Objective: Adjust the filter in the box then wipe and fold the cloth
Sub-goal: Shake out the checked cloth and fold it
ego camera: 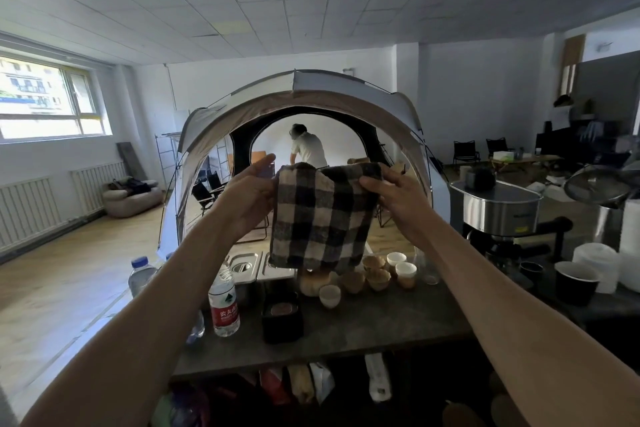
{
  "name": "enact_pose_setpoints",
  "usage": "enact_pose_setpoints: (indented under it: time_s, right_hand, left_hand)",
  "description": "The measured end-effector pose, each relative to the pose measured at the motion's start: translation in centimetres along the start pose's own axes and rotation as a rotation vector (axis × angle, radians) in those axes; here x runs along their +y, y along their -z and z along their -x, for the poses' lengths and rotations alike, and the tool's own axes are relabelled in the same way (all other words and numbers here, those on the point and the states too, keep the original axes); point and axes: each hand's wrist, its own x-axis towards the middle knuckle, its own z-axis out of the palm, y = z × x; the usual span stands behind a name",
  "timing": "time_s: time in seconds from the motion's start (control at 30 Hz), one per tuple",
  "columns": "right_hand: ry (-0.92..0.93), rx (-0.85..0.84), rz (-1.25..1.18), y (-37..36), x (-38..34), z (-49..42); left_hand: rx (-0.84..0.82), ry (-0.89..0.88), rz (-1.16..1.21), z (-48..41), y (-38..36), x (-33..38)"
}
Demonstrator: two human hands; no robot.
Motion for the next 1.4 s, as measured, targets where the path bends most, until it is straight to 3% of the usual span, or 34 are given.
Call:
enact_pose_setpoints:
  time_s: [0.13,0.33,0.47,0.57,0.67,0.83,1.0,1.23,1.4]
  right_hand:
    - [0.016,-0.044,-0.073,0.0,0.1,0.6]
    - [0.007,-0.053,-0.157,-1.1,-0.6,0.8]
    - [0.031,-0.137,-0.057,-1.2,-1.2,0.8]
    - [0.037,-0.231,0.14,-0.1,-1.1,0.7]
    - [0.01,-0.316,0.261,0.9,-0.2,1.0]
    - [-0.121,-0.371,0.297,1.1,1.5,1.7]
    - [-0.325,-0.462,0.325,1.9,6.6,3.1]
    - [-0.689,-0.461,-0.022,2.8,18.8,8.5]
    - [-0.845,-0.47,-0.018,3.4,28.2,14.8]
  left_hand:
    - [-0.005,-0.089,-0.072,0.4,0.0,0.3]
    - [-0.177,0.148,-0.031,1.0,-0.9,0.1]
    - [-0.075,-0.102,-0.777,1.1,-1.5,-0.1]
    - [0.005,-0.145,-0.998,0.4,-0.4,0.3]
    - [0.001,-0.076,-0.905,-0.1,1.0,0.2]
    - [0.003,0.178,-0.35,-0.2,2.0,-5.3]
    - [0.051,0.368,-0.322,0.0,2.6,-11.4]
    - [0.017,0.519,-0.396,1.7,7.8,-22.6]
    - [-0.005,0.695,-0.269,7.5,11.0,-31.4]
